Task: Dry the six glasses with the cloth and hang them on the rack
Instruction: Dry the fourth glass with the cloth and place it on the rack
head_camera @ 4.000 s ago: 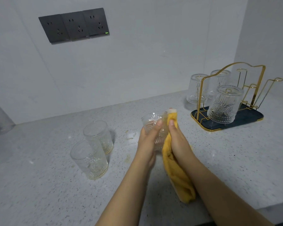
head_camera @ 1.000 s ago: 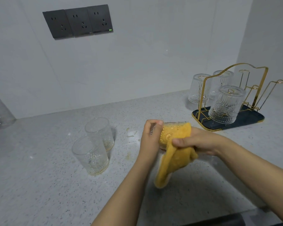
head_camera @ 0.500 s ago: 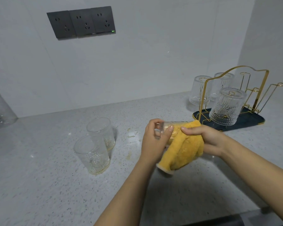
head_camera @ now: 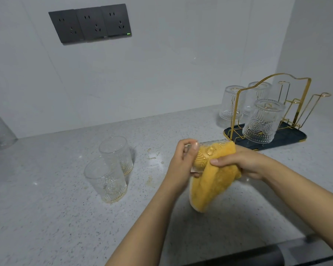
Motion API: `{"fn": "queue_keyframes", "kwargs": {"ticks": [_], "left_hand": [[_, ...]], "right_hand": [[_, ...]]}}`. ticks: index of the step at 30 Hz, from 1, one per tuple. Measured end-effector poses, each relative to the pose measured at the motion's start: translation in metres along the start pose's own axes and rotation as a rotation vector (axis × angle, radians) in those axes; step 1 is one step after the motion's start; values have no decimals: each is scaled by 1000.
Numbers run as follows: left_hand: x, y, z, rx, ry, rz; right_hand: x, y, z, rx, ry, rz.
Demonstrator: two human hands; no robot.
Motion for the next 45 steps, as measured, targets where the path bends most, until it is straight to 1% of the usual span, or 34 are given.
{"fn": "queue_keyframes", "kwargs": {"ticks": [1, 2, 4, 6, 9, 11, 12, 13, 15, 16, 17, 18, 20, 23, 24, 25, 26, 28, 29, 31, 32, 33, 34, 36, 37, 39, 40, 41, 42, 43, 44, 45], "left_hand": [[-1, 5, 1, 22, 20, 70], [-2, 7, 2, 52, 35, 119], [-2, 8, 2, 60, 40, 130], [0, 5, 1, 13, 16, 75], [1, -2, -4, -26, 24, -15], [4, -9, -4, -82, 20, -111], [5, -12, -4, -92, 25, -144], [5, -13, -5, -80, 42, -161], [4, -12, -8, -53, 75, -150], [4, -12, -9, -40, 83, -144], [4, -12, -10, -30, 85, -150], [5, -13, -11, -24, 87, -165], [7, -18, -12, -33, 77, -228], [-1, -30, -4, -103, -33, -441], [-5, -34, 1, -113, -86, -506], [-9, -37, 6, -126, -135, -541], [-11, -36, 9, -131, -174, -537], [-9, -30, 11, -106, -198, -453], [-6, -22, 10, -83, -179, -365], [-5, -1, 5, -10, -70, -112], [-6, 8, 3, 27, -5, 13], [-7, 13, 2, 49, 49, 97], [-7, 13, 2, 31, 74, 123], [-4, 6, 1, -95, 65, 43], [-3, -1, 2, -136, 28, -32], [-4, -17, 7, -132, -88, -242], [-7, -27, 13, -119, -158, -351], [-11, -34, 19, -113, -216, -439], [-13, -37, 22, -110, -244, -482], [-12, -38, 23, -110, -247, -477], [-10, -35, 24, -108, -246, -437], [-8, -29, 22, -91, -221, -370]], "right_hand": [[0, 2, -3, 66, 24, 26], [-1, 2, -3, 81, 22, 39], [-3, -3, 4, -34, -45, 17], [-8, -10, 13, -217, -111, -24], [-12, -14, 23, -416, -168, -36], [-12, -20, 32, -458, -224, -63], [-12, -21, 35, -426, -236, -74], [-11, -22, 36, -361, -223, -74], [-8, -20, 32, -213, -122, -59], [-6, -18, 27, -189, -58, -61], [-4, -17, 23, -221, -7, -67], [-2, -18, 21, -291, 10, -83], [-1, -23, 26, -489, -41, -126], [-5, -23, 38, -815, -184, -116], [-5, -20, 39, -883, -215, -113], [-6, -19, 38, -892, -221, -106], [-6, -18, 34, -859, -206, -100], [-6, -19, 21, -652, -135, -87], [-6, -19, 14, -471, -94, -66], [-3, -10, 4, -53, -33, 6], [-2, -8, 4, 78, -25, 14], [-1, -10, 5, 124, -30, 6], [0, -11, 8, 116, -52, -3], [-3, -17, 23, -16, -147, -15], [-6, -19, 32, -152, -205, -31], [-12, -13, 40, -549, -308, -41], [-14, -9, 40, -759, -343, -27], [-16, -8, 39, -914, -365, -10], [-18, -9, 37, -966, -364, -3], [-19, -13, 34, -920, -340, -3], [-19, -16, 30, -775, -305, -1], [-20, -19, 28, -574, -280, 0]]}}
Point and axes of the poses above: each hand's wrist, its own x-axis towards the middle knuckle, its own z-axis out of the palm, y = z × x, the point moved 10 cm from there along x, towards the middle knuckle, and after that the axes turned 10 degrees about -z, right-handed, at the moved point
